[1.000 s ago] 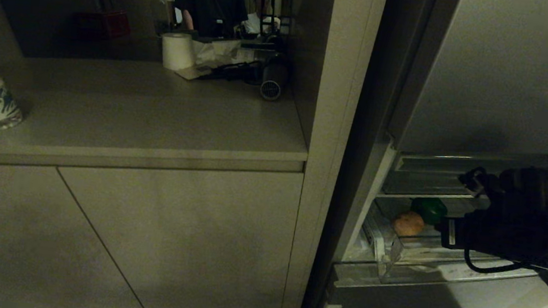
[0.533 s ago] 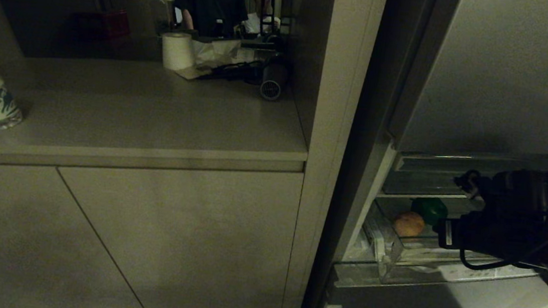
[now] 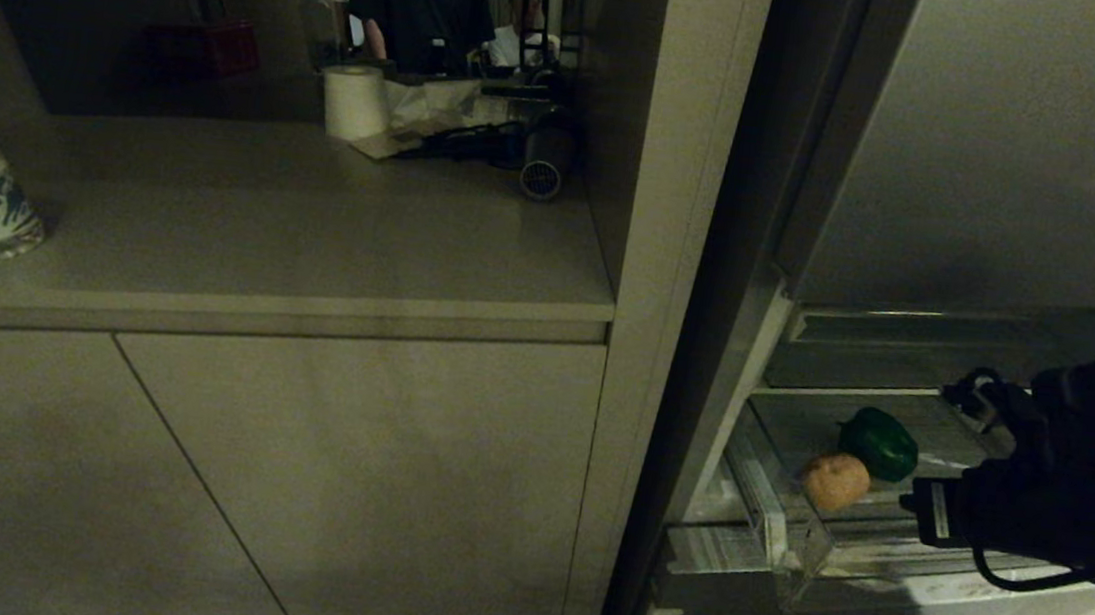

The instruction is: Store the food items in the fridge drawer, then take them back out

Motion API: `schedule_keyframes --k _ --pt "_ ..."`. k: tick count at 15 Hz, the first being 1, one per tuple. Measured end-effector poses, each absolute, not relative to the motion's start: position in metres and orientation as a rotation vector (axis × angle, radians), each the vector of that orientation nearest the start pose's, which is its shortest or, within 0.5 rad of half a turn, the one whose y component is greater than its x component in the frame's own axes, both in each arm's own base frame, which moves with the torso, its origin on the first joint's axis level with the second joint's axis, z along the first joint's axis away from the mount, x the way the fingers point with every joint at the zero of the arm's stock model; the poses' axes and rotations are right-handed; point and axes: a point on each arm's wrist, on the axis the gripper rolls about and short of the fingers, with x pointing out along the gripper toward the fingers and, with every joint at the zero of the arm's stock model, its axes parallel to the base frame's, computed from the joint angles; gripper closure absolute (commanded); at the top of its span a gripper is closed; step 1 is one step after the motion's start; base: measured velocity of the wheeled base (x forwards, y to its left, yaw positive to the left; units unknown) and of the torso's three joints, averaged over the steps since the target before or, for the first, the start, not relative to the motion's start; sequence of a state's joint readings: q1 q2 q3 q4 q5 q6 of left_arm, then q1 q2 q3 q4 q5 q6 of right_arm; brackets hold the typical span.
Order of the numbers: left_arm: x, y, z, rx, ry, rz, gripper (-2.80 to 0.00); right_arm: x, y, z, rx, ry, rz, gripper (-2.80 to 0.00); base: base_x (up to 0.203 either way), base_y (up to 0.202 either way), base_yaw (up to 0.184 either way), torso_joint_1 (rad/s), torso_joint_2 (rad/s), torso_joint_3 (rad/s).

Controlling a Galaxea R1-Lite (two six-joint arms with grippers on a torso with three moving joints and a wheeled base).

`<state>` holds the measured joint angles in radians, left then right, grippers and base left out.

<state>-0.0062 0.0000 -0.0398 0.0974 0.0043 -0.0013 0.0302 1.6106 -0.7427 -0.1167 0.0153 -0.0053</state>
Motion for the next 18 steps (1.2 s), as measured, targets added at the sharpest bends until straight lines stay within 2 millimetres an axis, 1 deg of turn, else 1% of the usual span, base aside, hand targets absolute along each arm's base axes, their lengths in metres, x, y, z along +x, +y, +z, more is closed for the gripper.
schedule_keyframes --k 3,9,13,18 --pt "-0.026 0.000 0.076 -0.001 0.058 -0.002 0.00 0.241 0.008 0.145 -0.014 0.788 0.043 0.00 0.000 0.000 0.000 0.000 0.00 0.000" --pt "-0.026 0.000 0.076 -0.001 0.058 -0.002 0.00 0.220 0.004 0.127 -0.064 0.860 -0.057 0.00 0.000 0.000 0.000 0.000 0.00 0.000" --pt "-0.026 0.000 0.076 -0.001 0.058 -0.002 0.00 0.204 0.004 0.121 -0.082 0.896 -0.059 0.00 0.000 0.000 0.000 0.000 0.00 0.000" --pt "-0.026 0.000 0.077 -0.001 0.057 -0.002 0.00 0.172 0.003 0.120 -0.105 0.909 -0.048 0.00 0.000 0.000 0.000 0.000 0.00 0.000"
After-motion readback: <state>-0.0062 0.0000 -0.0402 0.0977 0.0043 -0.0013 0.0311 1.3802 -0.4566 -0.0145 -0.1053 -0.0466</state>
